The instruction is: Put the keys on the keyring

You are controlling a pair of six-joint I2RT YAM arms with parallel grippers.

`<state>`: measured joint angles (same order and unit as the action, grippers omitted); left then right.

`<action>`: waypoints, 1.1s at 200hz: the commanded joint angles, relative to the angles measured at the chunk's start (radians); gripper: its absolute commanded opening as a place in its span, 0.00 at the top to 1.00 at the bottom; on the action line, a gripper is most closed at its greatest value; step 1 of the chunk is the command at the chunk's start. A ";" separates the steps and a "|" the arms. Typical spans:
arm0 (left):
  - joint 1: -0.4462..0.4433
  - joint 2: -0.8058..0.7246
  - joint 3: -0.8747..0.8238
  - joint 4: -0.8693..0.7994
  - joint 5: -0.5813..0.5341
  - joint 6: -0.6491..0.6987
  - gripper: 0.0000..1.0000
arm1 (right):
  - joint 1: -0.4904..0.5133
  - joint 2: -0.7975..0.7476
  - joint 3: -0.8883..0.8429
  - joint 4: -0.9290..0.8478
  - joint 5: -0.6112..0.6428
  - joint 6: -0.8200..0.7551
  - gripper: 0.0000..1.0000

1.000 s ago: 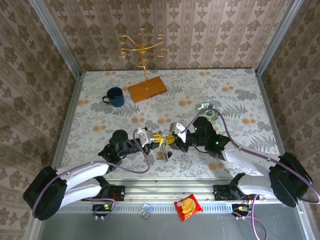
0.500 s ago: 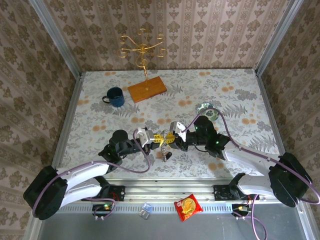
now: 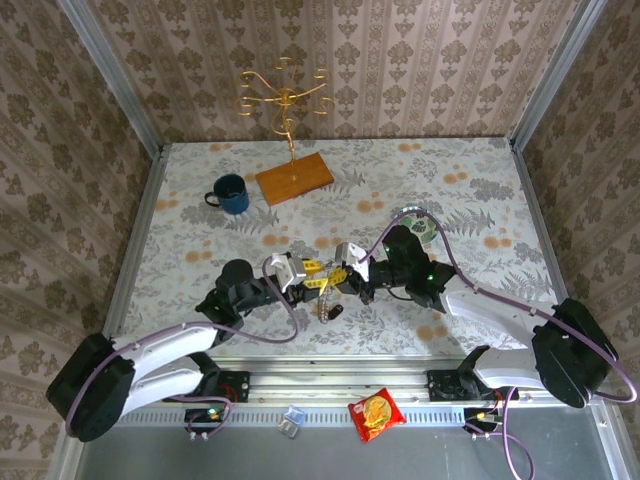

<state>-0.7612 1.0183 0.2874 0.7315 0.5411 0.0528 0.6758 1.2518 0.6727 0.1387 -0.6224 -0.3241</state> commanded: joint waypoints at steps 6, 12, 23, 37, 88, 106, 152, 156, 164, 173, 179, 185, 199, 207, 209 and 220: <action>0.015 -0.115 0.008 -0.162 -0.047 0.065 0.59 | -0.002 -0.036 0.106 -0.228 0.046 -0.132 1.00; 0.020 -0.136 0.014 -0.207 -0.049 0.081 0.58 | -0.002 -0.034 0.126 -0.273 0.057 -0.153 1.00; 0.025 -0.164 0.030 -0.289 -0.047 0.119 0.59 | -0.001 -0.028 0.163 -0.355 0.075 -0.190 1.00; 0.025 -0.171 0.061 -0.389 -0.031 0.169 0.62 | -0.001 -0.018 0.209 -0.436 0.093 -0.225 1.00; 0.030 -0.077 0.137 -0.435 0.038 0.246 0.64 | 0.042 0.054 0.368 -0.658 0.160 -0.348 1.00; 0.034 -0.037 0.153 -0.404 0.066 0.242 0.64 | 0.060 0.070 0.401 -0.671 0.178 -0.366 1.00; 0.041 0.022 0.166 -0.328 0.136 0.224 0.71 | 0.101 0.102 0.436 -0.694 0.207 -0.390 1.00; 0.042 0.024 0.168 -0.327 0.141 0.221 0.71 | 0.103 0.103 0.437 -0.694 0.208 -0.390 1.00; 0.043 0.031 0.169 -0.321 0.151 0.218 0.73 | 0.108 0.106 0.439 -0.691 0.211 -0.390 1.00; 0.045 0.036 0.170 -0.315 0.159 0.212 0.74 | 0.110 0.108 0.442 -0.684 0.215 -0.388 1.00; 0.045 0.039 0.168 -0.312 0.165 0.211 0.74 | 0.111 0.109 0.442 -0.681 0.218 -0.386 1.00; 0.046 0.041 0.168 -0.309 0.170 0.206 0.74 | 0.114 0.109 0.442 -0.681 0.222 -0.385 1.00; 0.047 0.039 0.165 -0.306 0.175 0.202 0.74 | 0.116 0.108 0.438 -0.681 0.234 -0.377 1.00; 0.047 0.035 0.162 -0.312 0.175 0.205 0.73 | 0.116 0.105 0.435 -0.658 0.245 -0.377 1.00; 0.047 0.033 0.162 -0.314 0.175 0.206 0.73 | 0.115 0.104 0.435 -0.654 0.248 -0.376 1.00; 0.048 0.025 0.158 -0.329 0.171 0.212 0.72 | 0.115 0.098 0.431 -0.648 0.263 -0.375 1.00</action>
<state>-0.7181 1.0576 0.4171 0.3614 0.6594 0.2657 0.7822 1.3552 1.0798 -0.5293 -0.3981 -0.6891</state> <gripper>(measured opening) 0.274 0.052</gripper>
